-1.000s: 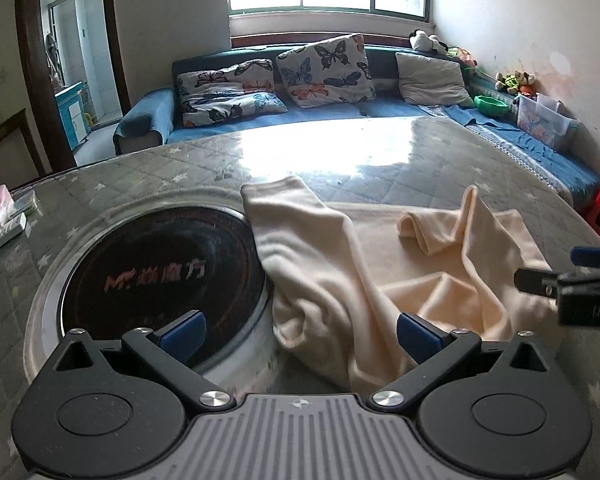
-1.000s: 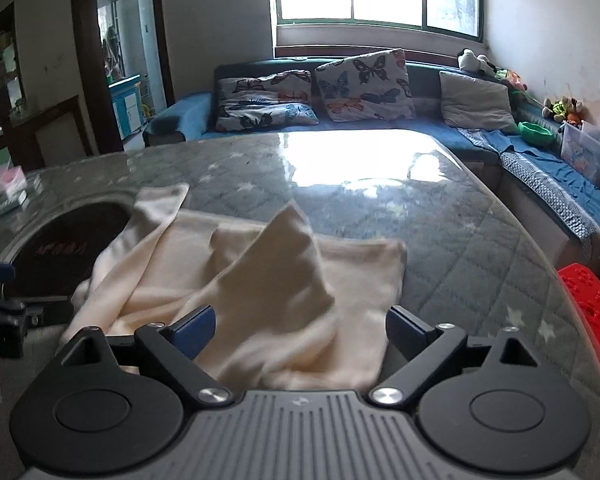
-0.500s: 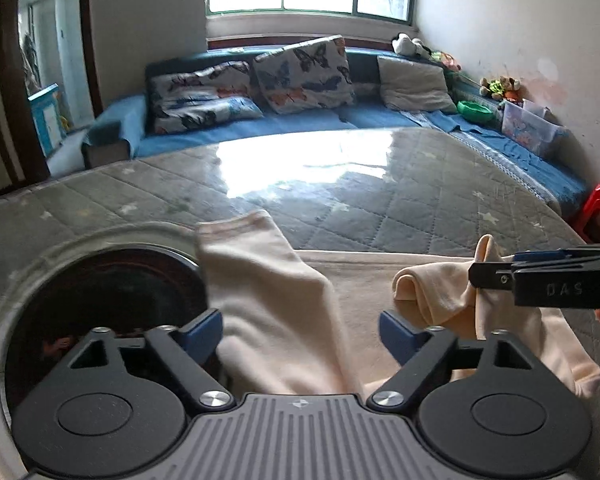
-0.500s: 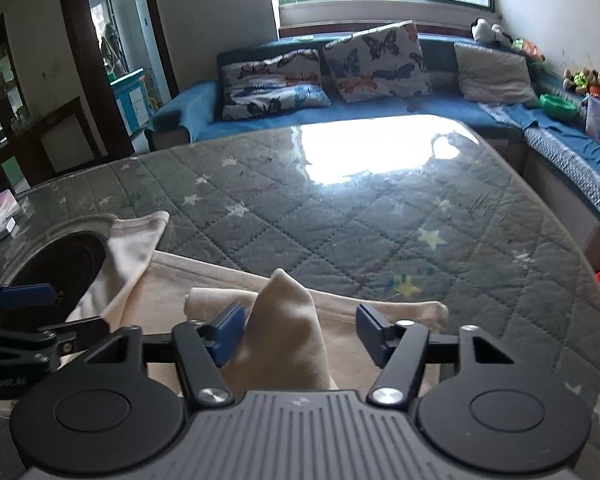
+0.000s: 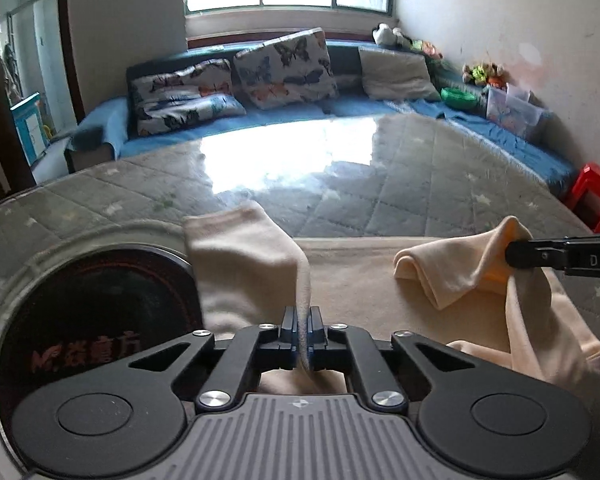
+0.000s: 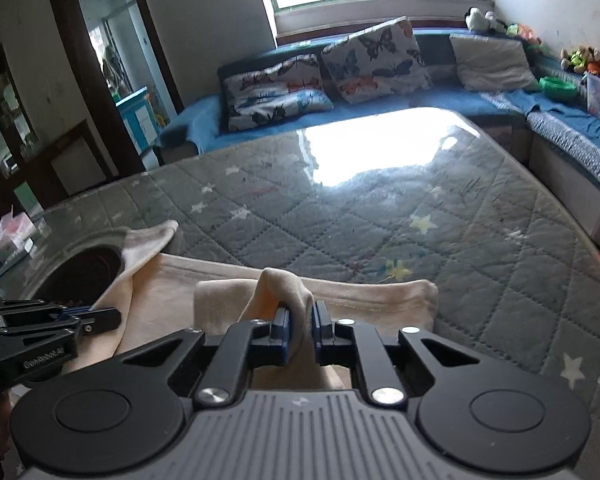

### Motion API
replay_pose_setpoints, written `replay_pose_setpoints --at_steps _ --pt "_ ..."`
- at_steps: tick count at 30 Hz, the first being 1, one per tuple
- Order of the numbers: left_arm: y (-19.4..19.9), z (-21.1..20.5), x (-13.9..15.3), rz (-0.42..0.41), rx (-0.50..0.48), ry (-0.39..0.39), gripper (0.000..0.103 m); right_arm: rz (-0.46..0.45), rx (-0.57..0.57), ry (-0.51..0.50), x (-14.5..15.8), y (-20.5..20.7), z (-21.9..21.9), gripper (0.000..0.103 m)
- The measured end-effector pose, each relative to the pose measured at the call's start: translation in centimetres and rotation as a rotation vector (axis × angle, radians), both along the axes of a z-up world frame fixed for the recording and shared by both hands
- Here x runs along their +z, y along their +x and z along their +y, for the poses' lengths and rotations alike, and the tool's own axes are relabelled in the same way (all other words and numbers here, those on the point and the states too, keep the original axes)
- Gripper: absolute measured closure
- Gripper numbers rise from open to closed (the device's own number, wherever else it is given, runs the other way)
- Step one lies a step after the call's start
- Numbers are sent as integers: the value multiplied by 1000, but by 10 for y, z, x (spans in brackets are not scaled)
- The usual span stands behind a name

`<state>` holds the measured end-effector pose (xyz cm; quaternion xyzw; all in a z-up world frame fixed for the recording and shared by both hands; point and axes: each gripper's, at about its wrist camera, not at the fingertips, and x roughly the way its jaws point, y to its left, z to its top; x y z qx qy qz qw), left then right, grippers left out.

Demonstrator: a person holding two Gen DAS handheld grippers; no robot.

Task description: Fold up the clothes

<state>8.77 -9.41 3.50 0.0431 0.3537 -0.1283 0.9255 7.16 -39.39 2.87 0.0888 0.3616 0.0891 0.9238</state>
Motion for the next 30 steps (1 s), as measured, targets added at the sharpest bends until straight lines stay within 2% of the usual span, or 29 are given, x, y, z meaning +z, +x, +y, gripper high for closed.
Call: replay_pose_setpoints --at_steps 9,17,20,24,26,29,30 --pt "-48 53 31 -83 97 -57 100 -131 -66 -35 34 -56 -19 93" --pt "-105 106 34 -65 180 -101 100 -179 -176 -41 46 -122 -57 93" --pt "-120 123 30 -46 208 -114 100 -159 -231 -40 39 -140 -70 93" --pt "-130 131 17 9 205 -100 99 -79 -303 -50 21 -156 -88 93" --pt "-134 133 13 32 197 -92 96 -36 -335 -55 10 -162 -95 84" --pt "-143 125 19 6 154 -78 94 -5 -371 -82 2 -169 -101 78" --pt "-145 121 22 -7 137 -75 90 -9 -381 -88 2 -172 -101 69"
